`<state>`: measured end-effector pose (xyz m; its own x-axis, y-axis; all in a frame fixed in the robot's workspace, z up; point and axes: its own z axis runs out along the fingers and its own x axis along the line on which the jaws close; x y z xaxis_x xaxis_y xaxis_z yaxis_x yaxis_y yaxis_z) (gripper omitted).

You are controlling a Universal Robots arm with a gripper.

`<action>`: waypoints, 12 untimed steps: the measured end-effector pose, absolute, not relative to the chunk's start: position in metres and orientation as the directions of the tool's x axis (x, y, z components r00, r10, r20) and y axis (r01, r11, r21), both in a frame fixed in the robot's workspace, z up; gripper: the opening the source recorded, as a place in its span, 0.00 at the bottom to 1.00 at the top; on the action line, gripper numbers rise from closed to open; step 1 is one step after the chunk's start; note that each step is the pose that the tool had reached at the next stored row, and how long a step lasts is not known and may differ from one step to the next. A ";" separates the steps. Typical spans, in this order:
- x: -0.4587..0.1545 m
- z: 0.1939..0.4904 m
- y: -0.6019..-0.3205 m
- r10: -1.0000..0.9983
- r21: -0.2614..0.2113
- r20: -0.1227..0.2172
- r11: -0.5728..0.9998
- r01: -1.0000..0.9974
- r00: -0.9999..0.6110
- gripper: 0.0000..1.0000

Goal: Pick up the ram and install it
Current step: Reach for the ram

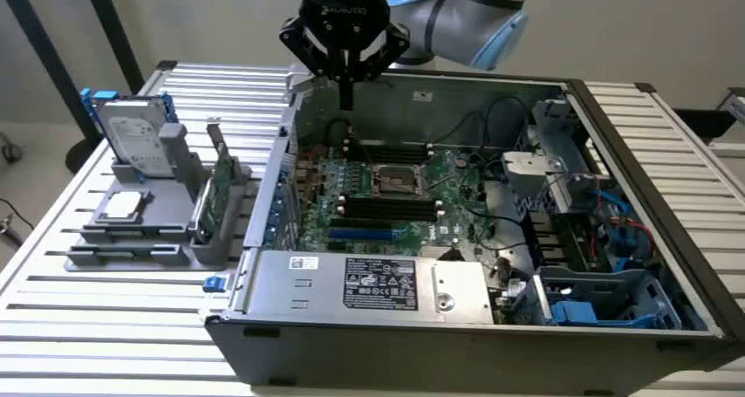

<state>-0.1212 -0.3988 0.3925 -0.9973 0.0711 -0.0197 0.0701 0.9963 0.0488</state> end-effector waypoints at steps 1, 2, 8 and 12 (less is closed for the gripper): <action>-0.121 0.393 -0.399 0.071 0.049 -0.020 0.996 0.070 -0.997 0.11; -0.121 0.393 -0.399 0.071 0.049 -0.020 0.996 0.070 -0.997 0.11; -0.121 0.393 -0.399 0.071 0.049 -0.020 0.996 0.070 -0.997 0.11; -0.123 0.393 -0.403 0.071 0.048 -0.020 0.996 0.070 -0.997 0.11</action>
